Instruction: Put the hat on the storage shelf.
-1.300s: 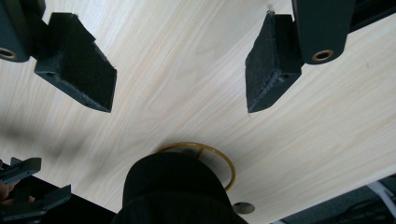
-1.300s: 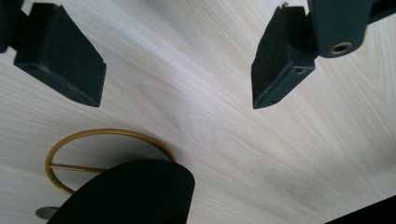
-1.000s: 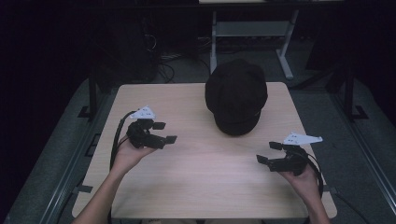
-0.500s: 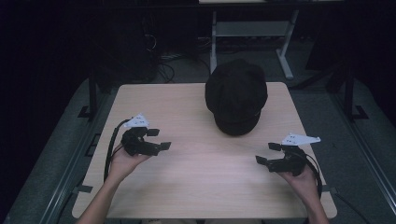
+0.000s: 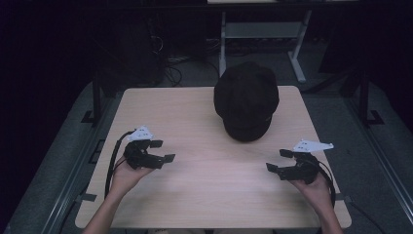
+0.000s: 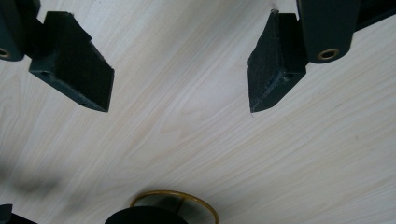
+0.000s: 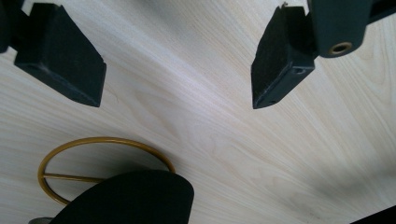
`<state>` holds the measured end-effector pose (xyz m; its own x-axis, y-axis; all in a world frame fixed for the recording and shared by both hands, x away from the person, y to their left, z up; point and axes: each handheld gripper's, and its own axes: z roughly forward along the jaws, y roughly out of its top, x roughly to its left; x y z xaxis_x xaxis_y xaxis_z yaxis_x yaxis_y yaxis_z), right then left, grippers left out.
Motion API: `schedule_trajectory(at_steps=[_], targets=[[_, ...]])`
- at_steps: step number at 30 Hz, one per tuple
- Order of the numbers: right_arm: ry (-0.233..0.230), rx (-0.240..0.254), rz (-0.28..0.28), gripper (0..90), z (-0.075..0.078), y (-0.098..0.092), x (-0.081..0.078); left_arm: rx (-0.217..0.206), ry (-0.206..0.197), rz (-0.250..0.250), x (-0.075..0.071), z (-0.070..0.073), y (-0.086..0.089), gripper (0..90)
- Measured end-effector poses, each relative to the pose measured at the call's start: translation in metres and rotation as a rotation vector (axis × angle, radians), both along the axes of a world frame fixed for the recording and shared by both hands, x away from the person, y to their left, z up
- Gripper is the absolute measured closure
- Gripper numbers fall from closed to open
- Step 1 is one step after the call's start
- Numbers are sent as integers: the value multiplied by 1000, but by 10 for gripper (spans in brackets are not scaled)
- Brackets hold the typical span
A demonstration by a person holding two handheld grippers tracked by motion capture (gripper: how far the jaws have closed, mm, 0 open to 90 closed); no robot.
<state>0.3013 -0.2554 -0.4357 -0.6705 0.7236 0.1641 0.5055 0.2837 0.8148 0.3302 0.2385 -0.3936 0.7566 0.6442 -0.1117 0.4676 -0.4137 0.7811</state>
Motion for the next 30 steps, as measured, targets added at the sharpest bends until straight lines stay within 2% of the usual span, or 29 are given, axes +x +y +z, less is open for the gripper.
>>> schedule_trajectory(at_steps=[8,9,10,11,15,16,22,27,30], targets=[[1,-7,2,179,-1,1,0,3,-11,16,-8,-9,8,224],[0,-9,3,179,-1,1,0,-16,-6,22,-10,-13,10,224],[0,-9,3,179,-1,1,0,-16,-6,22,-10,-13,10,225],[1,-9,3,179,-1,1,0,-41,4,29,-12,-16,13,226],[-2,-9,6,179,-1,2,-1,-31,4,40,-15,-23,16,226],[-1,-10,7,179,-1,2,-1,-47,7,47,-16,-25,17,225],[0,-17,21,179,-3,5,-1,-42,-5,36,-21,-30,17,224],[0,-28,34,179,-3,9,-1,-79,-4,46,-23,-35,19,216],[-6,-34,40,179,-3,11,-1,-75,-19,51,-24,-36,21,214]])
